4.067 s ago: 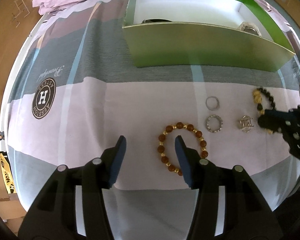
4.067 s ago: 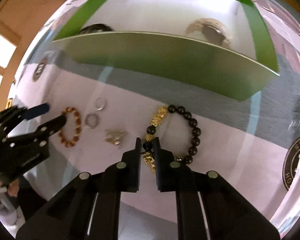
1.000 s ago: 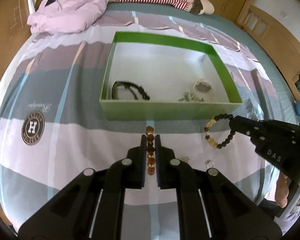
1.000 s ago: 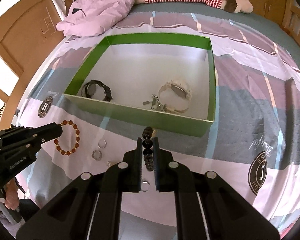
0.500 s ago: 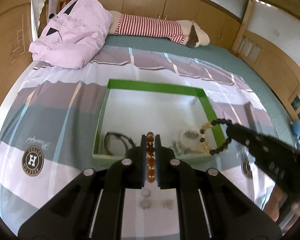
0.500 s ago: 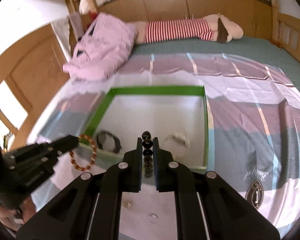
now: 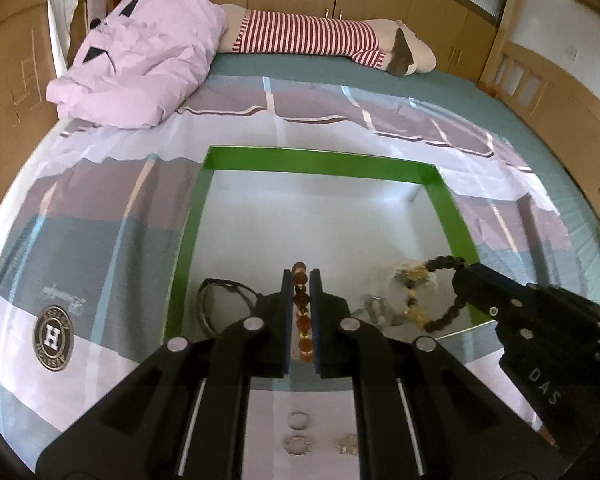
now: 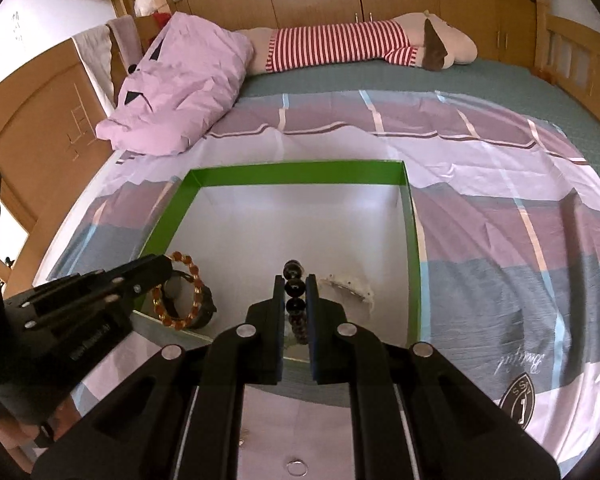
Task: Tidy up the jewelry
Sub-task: 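Carry the amber bracelet over the green box while the right tool carries the black-and-gold bracelet, then open the left tool to drop the amber bracelet while the right tool drops its bracelet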
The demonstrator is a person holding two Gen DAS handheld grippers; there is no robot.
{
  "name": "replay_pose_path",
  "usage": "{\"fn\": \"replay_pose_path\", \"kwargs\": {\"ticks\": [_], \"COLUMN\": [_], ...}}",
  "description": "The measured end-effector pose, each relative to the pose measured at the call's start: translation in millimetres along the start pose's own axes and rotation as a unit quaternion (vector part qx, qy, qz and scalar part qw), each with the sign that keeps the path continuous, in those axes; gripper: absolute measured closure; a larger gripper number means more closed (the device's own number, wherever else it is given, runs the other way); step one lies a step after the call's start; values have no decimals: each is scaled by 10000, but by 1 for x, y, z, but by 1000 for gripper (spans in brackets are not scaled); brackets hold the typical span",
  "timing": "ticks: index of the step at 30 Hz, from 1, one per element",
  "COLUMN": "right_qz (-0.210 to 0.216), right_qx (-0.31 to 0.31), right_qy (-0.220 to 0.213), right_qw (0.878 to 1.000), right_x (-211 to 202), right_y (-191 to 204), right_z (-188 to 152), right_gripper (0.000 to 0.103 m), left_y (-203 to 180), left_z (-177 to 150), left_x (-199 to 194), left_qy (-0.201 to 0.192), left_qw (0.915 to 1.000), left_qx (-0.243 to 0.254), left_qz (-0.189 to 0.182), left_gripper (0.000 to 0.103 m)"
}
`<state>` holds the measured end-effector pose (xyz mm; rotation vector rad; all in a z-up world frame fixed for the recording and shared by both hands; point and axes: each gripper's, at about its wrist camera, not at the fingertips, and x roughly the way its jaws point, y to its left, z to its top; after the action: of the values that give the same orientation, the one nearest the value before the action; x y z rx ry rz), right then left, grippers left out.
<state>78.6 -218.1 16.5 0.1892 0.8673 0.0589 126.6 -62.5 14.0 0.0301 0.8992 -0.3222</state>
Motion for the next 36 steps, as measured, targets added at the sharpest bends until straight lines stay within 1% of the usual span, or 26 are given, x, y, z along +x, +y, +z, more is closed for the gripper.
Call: {"fn": "replay_pose_path", "kwargs": {"ticks": [7,16,23,27,28,29,30,31,32,33,36], "right_qz": [-134,-136,-126,-130,-117,-117,-131,-107,-68,-1,311], "right_qx": [-133,-24,-61,-121,-135,-140,-128,-90,-36,5,61], "right_qy": [23,57,182,179,169,137,105,69,33,43,101], "right_qw": [9998,9999,9997,9997,9997,9997,9998,9999,10000,10000,9994], "right_x": [2,6,9,9,8,7,5,2,-1,-3,-13], "right_y": [2,-2,-2,0,0,0,0,-1,-2,-3,-4], "right_z": [-5,-5,-6,-7,-7,-7,-6,-6,-5,-6,-9], "right_gripper": [93,93,93,93,93,90,75,68,65,65,65], "left_y": [1,3,4,3,4,4,4,4,4,4,3], "left_z": [0,-1,-1,-1,-1,-1,-1,-2,-2,-3,-8], "left_x": [-2,-3,-1,0,0,1,1,1,0,-2,-13], "left_qy": [-15,-15,2,25,60,85,111,120,110,109,74], "left_qw": [10000,10000,10000,10000,10000,10000,9999,9999,9999,9999,9999], "left_qx": [-6,-6,16,25,14,4,-7,1,22,31,134], "left_qz": [-13,12,58,65,72,48,34,43,66,72,6], "left_gripper": [96,96,96,96,93,92,92,92,92,91,85]}}
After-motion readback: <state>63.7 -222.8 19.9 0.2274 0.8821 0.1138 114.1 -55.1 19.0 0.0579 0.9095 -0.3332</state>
